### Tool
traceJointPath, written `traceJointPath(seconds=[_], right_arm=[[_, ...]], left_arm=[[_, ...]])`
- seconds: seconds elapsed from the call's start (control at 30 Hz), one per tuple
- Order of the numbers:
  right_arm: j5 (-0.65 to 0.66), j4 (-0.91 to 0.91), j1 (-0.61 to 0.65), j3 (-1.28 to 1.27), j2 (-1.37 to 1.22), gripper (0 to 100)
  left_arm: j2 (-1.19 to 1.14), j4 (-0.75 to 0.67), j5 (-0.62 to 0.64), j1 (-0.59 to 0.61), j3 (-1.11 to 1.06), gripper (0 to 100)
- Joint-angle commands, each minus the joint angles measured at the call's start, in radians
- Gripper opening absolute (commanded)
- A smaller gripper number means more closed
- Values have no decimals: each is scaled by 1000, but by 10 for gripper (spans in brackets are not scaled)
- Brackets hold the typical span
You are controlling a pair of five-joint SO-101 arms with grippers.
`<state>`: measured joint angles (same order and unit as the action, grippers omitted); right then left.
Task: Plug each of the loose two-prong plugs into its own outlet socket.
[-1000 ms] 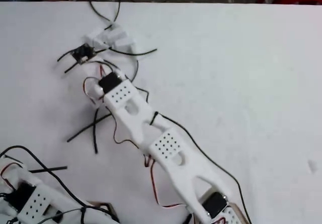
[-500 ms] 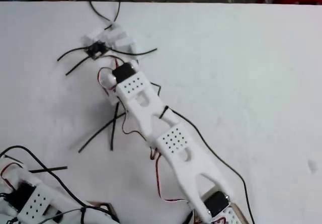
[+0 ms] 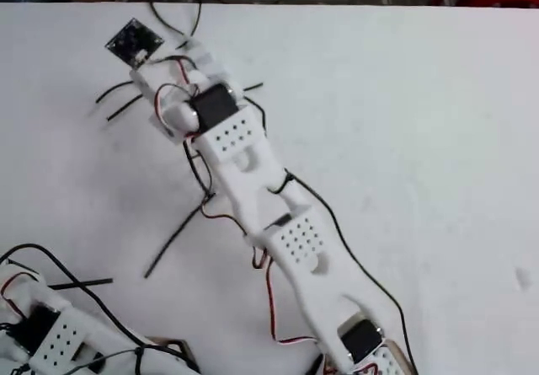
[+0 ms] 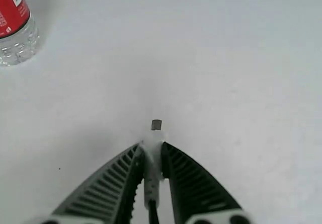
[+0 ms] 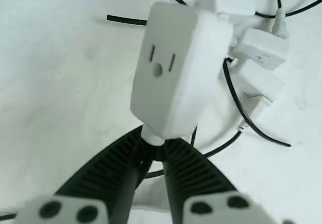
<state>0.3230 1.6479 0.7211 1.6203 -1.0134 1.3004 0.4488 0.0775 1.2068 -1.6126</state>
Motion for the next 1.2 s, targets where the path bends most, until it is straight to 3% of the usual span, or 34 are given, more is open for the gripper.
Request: traceJointPath(seconds=[0.0,0.17,0.4,0.73,0.87,0.93,1.03,1.17], right_arm=[[107,70,-27,40,156,19],[238,74,-148,28,280,19],[253,77,-320,-55,400,19],[460,74,-437,-841,931,19],[457,45,-455,-1077,1107,21],[393,-1,-452,-1172,1132,22],[235,-137,-440,-1298,1110,22],[199,-343,-401,-1387,990,87]], left_arm=[[16,3,-8,-35,25,24],[16,3,-9,-68,25,24],[16,5,-11,-82,23,24],[16,5,-11,-82,23,24],[16,5,-11,-82,23,24],[16,5,-11,-82,23,24],[16,5,-12,-82,23,24],[16,5,-12,-82,23,24]])
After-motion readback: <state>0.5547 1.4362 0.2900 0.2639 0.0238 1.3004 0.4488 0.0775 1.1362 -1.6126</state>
